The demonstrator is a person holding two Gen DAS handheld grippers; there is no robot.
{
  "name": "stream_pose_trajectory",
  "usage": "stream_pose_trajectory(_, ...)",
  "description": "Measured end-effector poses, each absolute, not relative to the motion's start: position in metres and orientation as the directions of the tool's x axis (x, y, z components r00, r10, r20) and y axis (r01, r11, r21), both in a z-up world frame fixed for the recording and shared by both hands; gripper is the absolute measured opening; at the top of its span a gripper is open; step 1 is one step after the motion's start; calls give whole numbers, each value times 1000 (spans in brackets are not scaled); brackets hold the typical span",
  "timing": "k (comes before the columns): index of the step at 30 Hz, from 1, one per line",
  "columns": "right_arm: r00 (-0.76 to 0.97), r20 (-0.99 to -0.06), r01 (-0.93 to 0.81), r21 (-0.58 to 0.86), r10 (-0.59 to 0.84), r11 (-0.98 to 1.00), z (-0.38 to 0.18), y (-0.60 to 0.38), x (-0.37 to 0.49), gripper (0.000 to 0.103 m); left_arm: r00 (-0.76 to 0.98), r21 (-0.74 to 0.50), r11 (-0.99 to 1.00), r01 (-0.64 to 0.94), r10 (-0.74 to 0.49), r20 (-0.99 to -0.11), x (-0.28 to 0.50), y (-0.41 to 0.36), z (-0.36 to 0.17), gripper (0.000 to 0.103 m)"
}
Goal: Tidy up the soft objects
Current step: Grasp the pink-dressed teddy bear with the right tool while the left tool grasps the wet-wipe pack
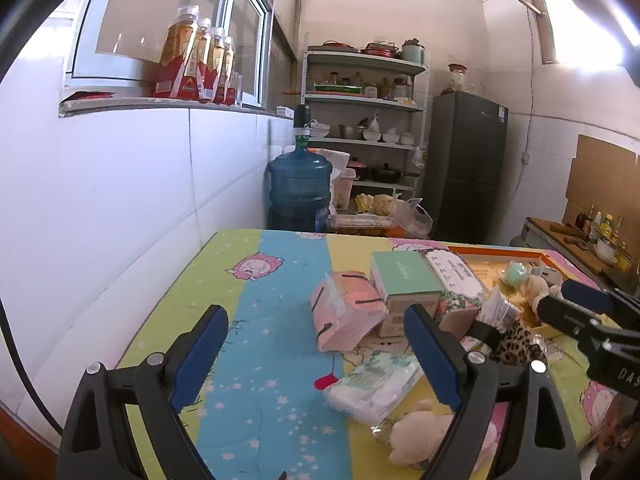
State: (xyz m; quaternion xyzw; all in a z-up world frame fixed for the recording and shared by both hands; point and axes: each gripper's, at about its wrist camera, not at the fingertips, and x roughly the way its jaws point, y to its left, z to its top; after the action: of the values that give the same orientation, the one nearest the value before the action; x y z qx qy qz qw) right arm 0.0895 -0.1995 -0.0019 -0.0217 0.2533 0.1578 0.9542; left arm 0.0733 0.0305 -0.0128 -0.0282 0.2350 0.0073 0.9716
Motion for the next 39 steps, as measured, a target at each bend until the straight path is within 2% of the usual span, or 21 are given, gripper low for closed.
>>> stream_pose_trajectory(11,757,-531,-423,45,380,905,-32,-172,78,68,879,-63,998,7,-37,-476,63,39,-25,90)
stream_pose_trajectory(18,632,-592,-613,14,500,790,-59,-149,66,68,872,-71,997,17,-50,-488,61,42,-32,90)
stream_pose_trajectory(24,571,-675,-696,-96,468,711,-87,-131,73,68,866,-72,997,7,-42,-498,59,45,-37,90)
stream_pose_trajectory(30,527,-717,-724,-98,457,683,-102,-125,84,68,863,-64,998,12,-43,-504,60,43,-40,90)
stream_pose_trajectory(31,521,-719,-726,-89,460,682,-103,-125,84,67,861,-63,998,15,-45,-506,61,43,-41,90)
stream_pose_trajectory(32,512,-723,-727,-76,464,683,-105,-125,85,53,860,-63,998,20,-49,-508,62,42,-42,90)
stream_pose_trajectory(33,502,-728,-726,-62,467,685,-106,-125,85,51,858,-63,998,28,-56,-511,63,41,-43,90)
stream_pose_trajectory(35,513,-727,-712,-62,457,700,-106,-127,84,46,855,-61,997,47,-72,-514,65,37,-45,90)
stream_pose_trajectory(39,536,-707,-671,-25,461,741,-96,-140,72,45,846,-50,991,127,-135,-517,68,27,-48,90)
